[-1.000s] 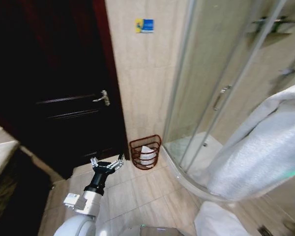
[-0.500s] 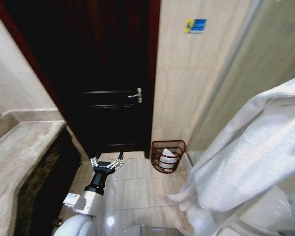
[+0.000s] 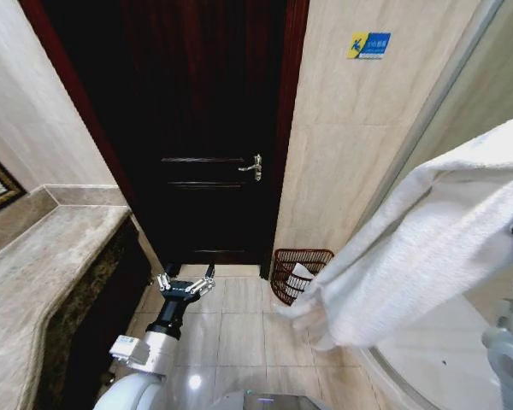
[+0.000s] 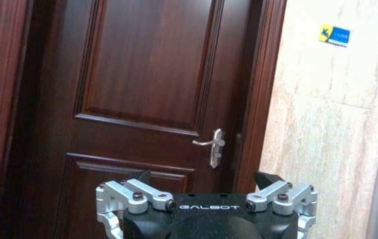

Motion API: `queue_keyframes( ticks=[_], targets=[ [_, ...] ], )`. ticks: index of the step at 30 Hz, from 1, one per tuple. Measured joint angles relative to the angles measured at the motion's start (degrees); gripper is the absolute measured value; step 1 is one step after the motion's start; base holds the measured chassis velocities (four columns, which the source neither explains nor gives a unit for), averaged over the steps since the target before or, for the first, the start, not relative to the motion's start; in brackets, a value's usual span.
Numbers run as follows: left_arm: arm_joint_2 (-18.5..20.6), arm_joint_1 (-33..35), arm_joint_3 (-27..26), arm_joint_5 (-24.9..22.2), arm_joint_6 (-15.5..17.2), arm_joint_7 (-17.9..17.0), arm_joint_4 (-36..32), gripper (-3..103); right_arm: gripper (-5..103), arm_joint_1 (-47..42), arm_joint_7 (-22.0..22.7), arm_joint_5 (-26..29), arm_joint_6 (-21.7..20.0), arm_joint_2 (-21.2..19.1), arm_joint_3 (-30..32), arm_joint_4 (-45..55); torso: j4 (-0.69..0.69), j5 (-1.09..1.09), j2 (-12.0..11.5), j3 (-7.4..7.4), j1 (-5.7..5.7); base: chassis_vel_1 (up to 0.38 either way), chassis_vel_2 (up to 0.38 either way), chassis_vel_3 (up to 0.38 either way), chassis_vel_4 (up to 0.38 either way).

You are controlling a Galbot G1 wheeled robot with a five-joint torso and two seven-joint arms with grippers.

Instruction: Discard the used towel into the hamper.

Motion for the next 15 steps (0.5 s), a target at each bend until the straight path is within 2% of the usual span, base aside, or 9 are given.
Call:
queue_keyframes(
  ticks=[15],
  targets=[
    [0.00, 0.00, 0.00, 0.00, 0.00, 0.00, 0.00, 100, 8, 1.05, -0.70, 0.79, -0.08, -1.91, 0.05, 0.00, 0.00, 0.02, 0.00, 0.00, 0.00, -0.129, 0.131, 0.131, -0.128]
  ],
)
